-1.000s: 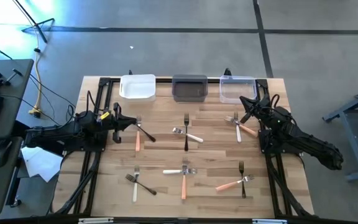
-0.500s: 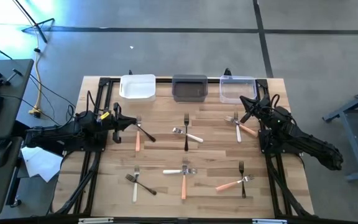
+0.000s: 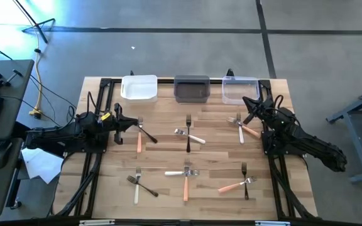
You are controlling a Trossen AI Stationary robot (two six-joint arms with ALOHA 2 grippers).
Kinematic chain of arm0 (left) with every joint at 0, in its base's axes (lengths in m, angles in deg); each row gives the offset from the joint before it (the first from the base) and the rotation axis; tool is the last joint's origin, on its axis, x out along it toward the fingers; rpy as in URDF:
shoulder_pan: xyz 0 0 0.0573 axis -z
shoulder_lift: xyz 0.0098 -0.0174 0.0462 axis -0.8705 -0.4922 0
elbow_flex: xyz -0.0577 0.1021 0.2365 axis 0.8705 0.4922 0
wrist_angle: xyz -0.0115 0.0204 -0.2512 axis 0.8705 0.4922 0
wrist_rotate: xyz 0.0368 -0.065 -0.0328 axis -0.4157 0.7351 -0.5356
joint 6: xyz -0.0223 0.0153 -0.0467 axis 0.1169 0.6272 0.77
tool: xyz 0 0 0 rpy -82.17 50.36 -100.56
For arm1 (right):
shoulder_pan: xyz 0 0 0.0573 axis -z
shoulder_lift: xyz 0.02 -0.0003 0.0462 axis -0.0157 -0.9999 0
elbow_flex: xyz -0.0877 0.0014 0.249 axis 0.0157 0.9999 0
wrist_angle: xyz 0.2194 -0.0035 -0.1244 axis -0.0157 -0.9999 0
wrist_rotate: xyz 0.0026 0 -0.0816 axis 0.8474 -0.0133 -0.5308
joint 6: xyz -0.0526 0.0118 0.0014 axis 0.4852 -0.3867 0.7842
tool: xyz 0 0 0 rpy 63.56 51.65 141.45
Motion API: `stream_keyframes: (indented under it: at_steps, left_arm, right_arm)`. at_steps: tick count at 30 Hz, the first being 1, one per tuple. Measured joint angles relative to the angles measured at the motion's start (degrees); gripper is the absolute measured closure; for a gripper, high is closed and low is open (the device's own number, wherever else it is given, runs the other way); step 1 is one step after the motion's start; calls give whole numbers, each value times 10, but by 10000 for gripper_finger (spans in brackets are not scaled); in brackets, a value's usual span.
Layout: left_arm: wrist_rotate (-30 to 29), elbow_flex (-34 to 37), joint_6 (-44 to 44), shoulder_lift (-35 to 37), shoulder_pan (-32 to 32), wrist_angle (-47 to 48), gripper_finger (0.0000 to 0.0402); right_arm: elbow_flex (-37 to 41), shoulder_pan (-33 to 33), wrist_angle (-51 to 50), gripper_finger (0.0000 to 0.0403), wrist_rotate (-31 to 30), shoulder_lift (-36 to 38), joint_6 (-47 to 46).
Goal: Sort silverware by color (type)
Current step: Put the top left white fork into the transparent bin
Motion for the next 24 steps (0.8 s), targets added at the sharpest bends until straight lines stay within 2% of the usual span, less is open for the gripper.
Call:
stream_keyframes:
  at_steps: [4, 11, 14, 19, 24]
  left_arm:
    - [0, 0, -1, 0, 0, -19, 398]
    - [0, 0, 6, 0, 0, -18, 398]
    - [0, 0, 25, 0, 0, -18, 398]
    - [0, 0, 33, 0, 0, -19, 398]
    - [-19, 0, 35, 0, 0, -19, 398]
  right_arm:
    - [0, 0, 10, 402, 30, 0, -6]
    - [0, 0, 103, 402, 118, 0, -117]
    - [0, 0, 121, 402, 133, 0, -151]
    - [0, 0, 166, 402, 137, -11, -165]
    - [-19, 0, 185, 402, 197, -54, -169]
